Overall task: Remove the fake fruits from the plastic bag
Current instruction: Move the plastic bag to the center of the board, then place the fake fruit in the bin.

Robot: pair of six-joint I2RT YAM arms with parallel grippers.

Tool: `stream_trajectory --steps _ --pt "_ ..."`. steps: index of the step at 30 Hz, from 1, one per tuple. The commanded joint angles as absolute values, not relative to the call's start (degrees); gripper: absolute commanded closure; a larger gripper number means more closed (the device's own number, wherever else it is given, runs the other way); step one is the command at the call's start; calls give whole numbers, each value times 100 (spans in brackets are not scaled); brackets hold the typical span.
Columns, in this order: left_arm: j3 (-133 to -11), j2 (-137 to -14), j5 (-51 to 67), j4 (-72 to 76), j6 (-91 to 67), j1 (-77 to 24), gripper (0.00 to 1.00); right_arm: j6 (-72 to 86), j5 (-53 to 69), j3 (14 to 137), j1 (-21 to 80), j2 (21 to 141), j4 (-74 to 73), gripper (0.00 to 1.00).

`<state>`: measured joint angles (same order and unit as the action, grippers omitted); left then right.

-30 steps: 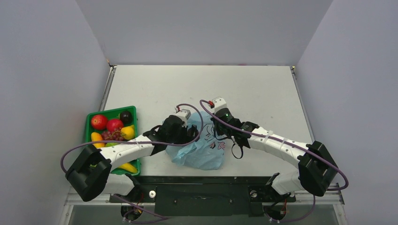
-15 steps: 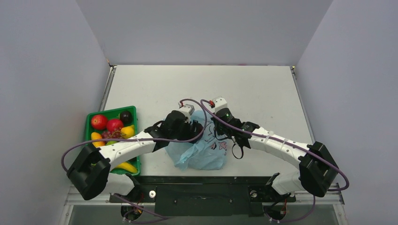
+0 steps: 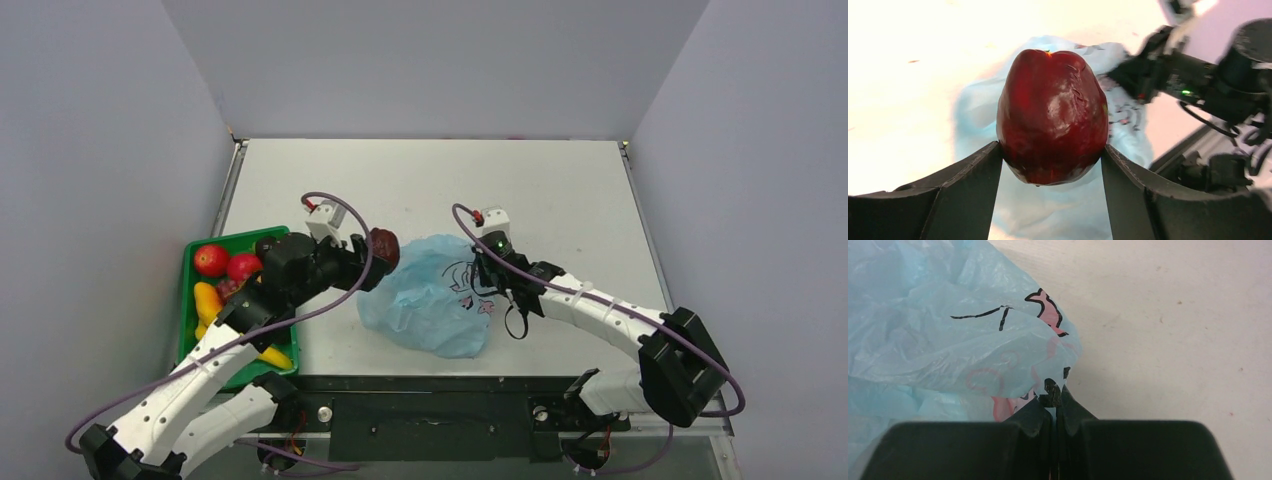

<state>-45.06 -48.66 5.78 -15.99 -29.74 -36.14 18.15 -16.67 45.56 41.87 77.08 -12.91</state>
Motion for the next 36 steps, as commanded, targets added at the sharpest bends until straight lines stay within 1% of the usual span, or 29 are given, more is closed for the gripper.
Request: stream_trajectory --steps 1,2,3,4,5,8,12,17,18,20,26,28,29,30,31,33,36 --pt "-5042 -4427 -615 -3553 -2762 -3099 64 2153 -1876 4316 3795 7162 -1149 100" --pt "-5095 -4376 -1068 -3741 -2770 -2991 66 2158 -1892 4265 3765 7040 -1162 100" --pt "-5106 -4306 -1303 -4082 -2852 -2758 69 2164 -1925 4251 3725 6983 -1170 100" --pt "-5097 -4285 -1831 -4251 -2964 -2533 70 2178 -1951 4240 3708 6896 -1217 100" --pt "-5032 -4257 -2071 -4565 -3220 -2427 71 2206 -2011 4247 3678 6863 -1246 100" --pt "-4696 -4157 -3001 -4893 -3836 -2000 71 2246 -2072 4307 3624 6697 -1418 100" --pt "-4594 -4098 -4007 -5118 -4663 -1878 71 2265 -1961 4433 3546 6511 -1656 100" --pt "-3919 -3795 -4879 -4979 -5416 -1736 63 2157 -1635 4570 3554 6068 -1877 100" --pt "-3709 -3689 -5116 -5028 -5700 -1647 57 2146 -1633 4579 3554 6009 -1910 100" --pt "-3465 -3559 -5315 -5071 -6069 -1432 52 2130 -1607 4605 3554 5848 -1982 100" --pt "-3070 -3270 -5439 -5011 -6454 -892 53 2115 -1414 4678 3553 5651 -2181 100" --pt "-3071 -3214 -5534 -5059 -6505 -795 45 2098 -1446 4729 3558 5645 -2275 100" --pt "-3078 -3198 -5547 -5074 -6513 -722 35 2095 -1470 4746 3554 5615 -2302 100" --pt "-3083 -3159 -5542 -5125 -6546 -695 30 2099 -1503 4751 3552 5576 -2340 100" --pt "-3084 -3135 -5516 -5146 -6560 -655 17 2100 -1516 4760 3553 5561 -2357 100" --pt "-3066 -3036 -5485 -5173 -6576 -651 5 2115 -1573 4772 3553 5514 -2390 100" --pt "-3025 -2767 -5479 -5150 -6551 -648 3 2160 -1727 4819 3547 5554 -2456 100"
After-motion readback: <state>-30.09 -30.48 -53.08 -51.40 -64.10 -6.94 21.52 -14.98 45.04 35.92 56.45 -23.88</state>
